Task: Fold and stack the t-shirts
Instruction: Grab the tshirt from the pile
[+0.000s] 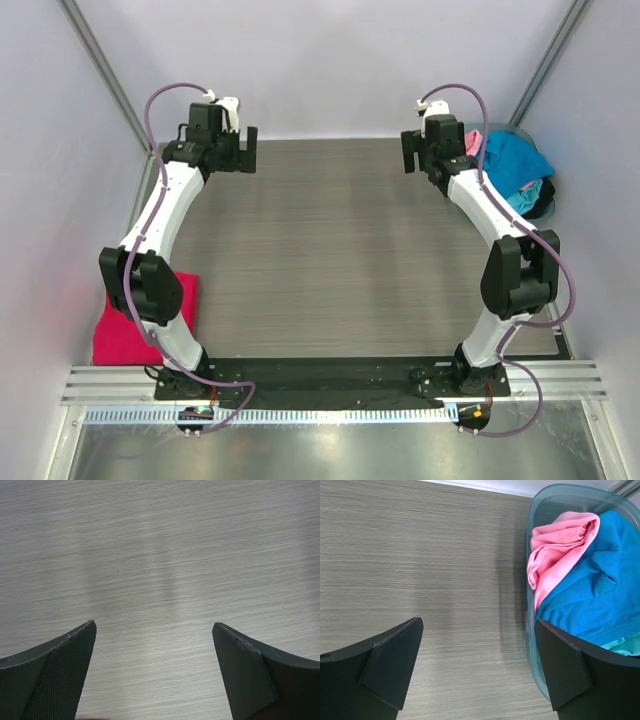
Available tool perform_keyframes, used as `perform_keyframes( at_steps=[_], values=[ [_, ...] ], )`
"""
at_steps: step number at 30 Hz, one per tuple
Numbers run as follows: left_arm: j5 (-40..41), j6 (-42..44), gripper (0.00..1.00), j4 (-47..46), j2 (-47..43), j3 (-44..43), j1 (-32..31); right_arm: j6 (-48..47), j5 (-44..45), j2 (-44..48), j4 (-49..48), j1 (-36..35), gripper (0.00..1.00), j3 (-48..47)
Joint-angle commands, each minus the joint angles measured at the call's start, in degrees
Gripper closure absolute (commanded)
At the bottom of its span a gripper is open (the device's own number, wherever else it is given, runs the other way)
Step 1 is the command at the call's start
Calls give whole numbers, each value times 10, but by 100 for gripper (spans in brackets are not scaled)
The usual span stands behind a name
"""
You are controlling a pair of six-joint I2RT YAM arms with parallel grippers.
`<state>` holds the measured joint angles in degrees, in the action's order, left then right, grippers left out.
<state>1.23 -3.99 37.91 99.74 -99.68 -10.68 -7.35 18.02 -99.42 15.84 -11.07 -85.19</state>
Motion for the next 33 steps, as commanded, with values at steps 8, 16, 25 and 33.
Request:
perform_keyframes(
  at_steps=[8,16,25,33],
  values=[
    [11,22,0,-21,-16,16,-14,-80,57,-33,-31,0,0,-58],
    [1,37,0,-13,-17,53,-43,-75,58,-97,7,34,15,-146],
    [6,51,0,-17,-33,77,-46,-43,58,-183,17,87,21,-219],
    [5,52,0,-18,-25,85,-47,-40,40,-242,17,134,26,-289]
  ],
)
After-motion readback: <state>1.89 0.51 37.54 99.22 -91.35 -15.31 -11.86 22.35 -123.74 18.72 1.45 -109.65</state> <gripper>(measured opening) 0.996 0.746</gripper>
